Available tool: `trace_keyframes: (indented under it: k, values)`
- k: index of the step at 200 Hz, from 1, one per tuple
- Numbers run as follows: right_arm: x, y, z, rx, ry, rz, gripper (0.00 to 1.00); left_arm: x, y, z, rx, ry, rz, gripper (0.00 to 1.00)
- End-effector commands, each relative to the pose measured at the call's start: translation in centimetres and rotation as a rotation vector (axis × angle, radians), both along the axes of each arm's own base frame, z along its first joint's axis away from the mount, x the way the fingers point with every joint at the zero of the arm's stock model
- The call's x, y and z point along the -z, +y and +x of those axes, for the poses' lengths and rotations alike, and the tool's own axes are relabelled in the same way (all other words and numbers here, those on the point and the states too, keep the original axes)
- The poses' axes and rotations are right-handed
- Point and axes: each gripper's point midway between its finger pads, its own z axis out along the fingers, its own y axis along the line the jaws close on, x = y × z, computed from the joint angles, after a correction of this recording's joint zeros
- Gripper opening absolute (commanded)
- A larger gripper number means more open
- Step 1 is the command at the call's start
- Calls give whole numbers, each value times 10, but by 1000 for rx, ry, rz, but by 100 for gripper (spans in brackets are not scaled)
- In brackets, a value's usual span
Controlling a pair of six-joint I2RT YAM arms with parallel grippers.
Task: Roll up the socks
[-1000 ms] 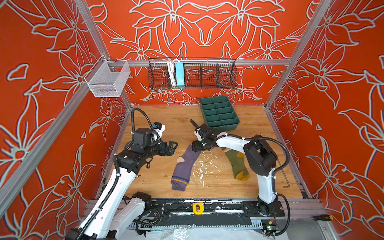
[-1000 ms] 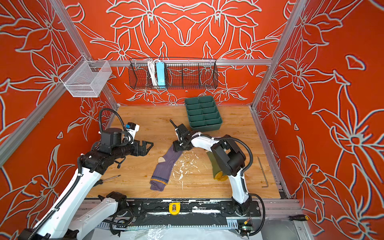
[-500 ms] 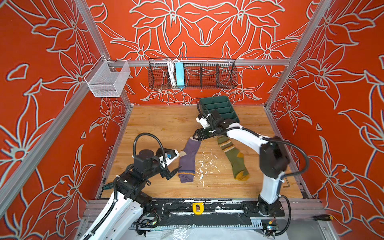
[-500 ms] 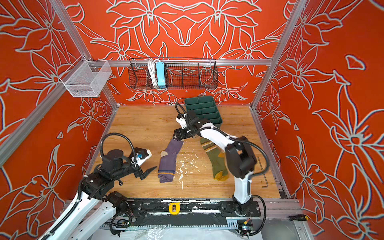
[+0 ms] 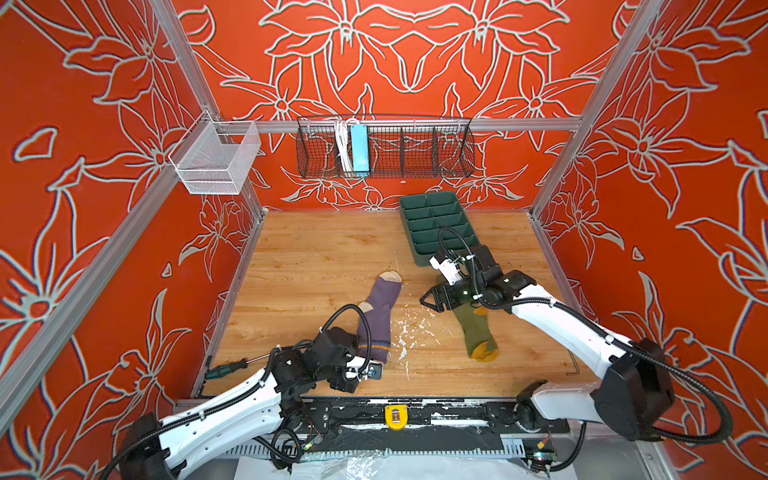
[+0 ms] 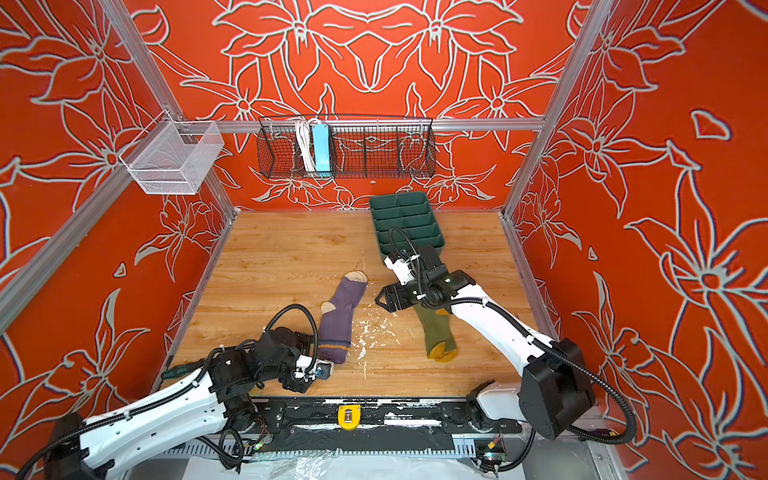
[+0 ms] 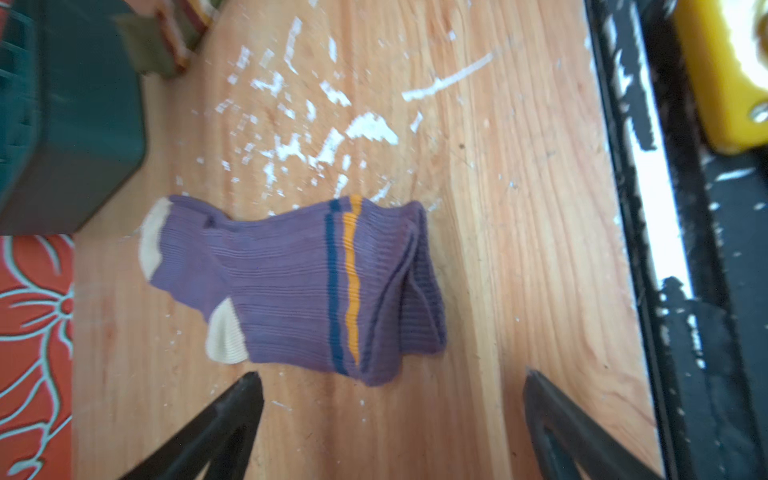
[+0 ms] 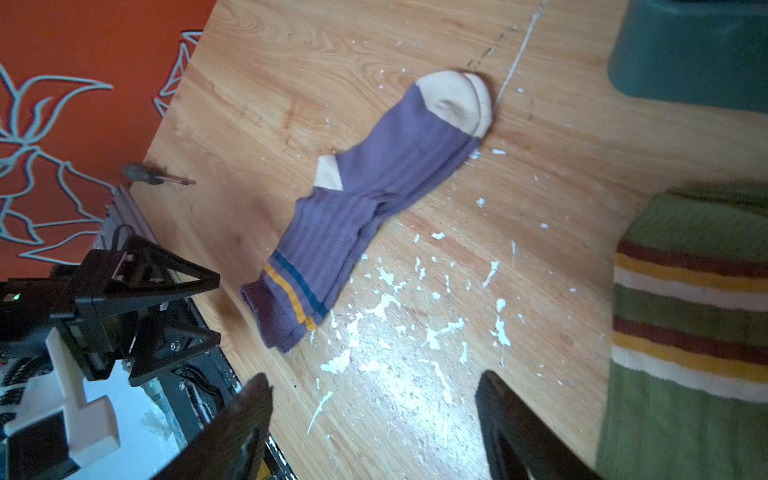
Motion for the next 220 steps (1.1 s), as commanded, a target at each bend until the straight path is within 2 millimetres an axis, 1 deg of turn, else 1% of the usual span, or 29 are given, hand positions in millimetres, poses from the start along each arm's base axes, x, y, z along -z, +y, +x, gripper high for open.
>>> trace_keyframes:
  k: [1, 20, 33, 56, 75, 89, 119, 137, 152, 166, 175, 180, 195, 205, 211, 220]
  values:
    - [-17, 1, 10, 20, -26, 54, 80, 1, -9, 12, 3, -47, -2, 97]
    - [-21, 0, 11, 16, -36, 60, 80, 9, -12, 18, -13, -46, 13, 96]
    - [-22, -1, 11, 18, -41, 60, 80, 14, -11, 18, -15, -37, 24, 92]
    - [-23, -4, 11, 21, -47, 63, 79, 16, -12, 16, -11, -21, 24, 81]
    - [-26, -6, 12, 31, -57, 69, 80, 19, -10, 13, -6, -10, 32, 69]
    - [-28, -7, 12, 32, -64, 73, 80, 21, -10, 7, 8, 19, 33, 65]
    - [-33, -10, 13, 39, -80, 76, 79, 29, -9, -6, 33, 76, 49, 46]
    - [-33, -12, 11, 40, -85, 80, 80, 32, -9, -7, 36, 92, 67, 36]
    - [-34, -14, 10, 44, -88, 80, 79, 35, -10, -8, 39, 101, 71, 33]
    - [-33, -16, 8, 45, -91, 81, 79, 36, -13, -9, 41, 122, 76, 27]
    - [-32, -17, 7, 49, -91, 81, 79, 34, -14, -9, 39, 126, 75, 24]
    - [-32, -17, 7, 48, -90, 82, 79, 40, -13, -10, 38, 148, 100, 24]
    - [-31, -19, 6, 54, -92, 85, 79, 42, -14, -11, 37, 162, 112, 24]
    - [-30, -18, 7, 58, -91, 93, 80, 44, -15, -10, 35, 160, 114, 27]
    - [-30, -17, 7, 56, -90, 100, 79, 44, -16, -8, 29, 151, 110, 32]
    - [-30, -16, 7, 55, -86, 104, 80, 43, -16, -2, 10, 124, 104, 47]
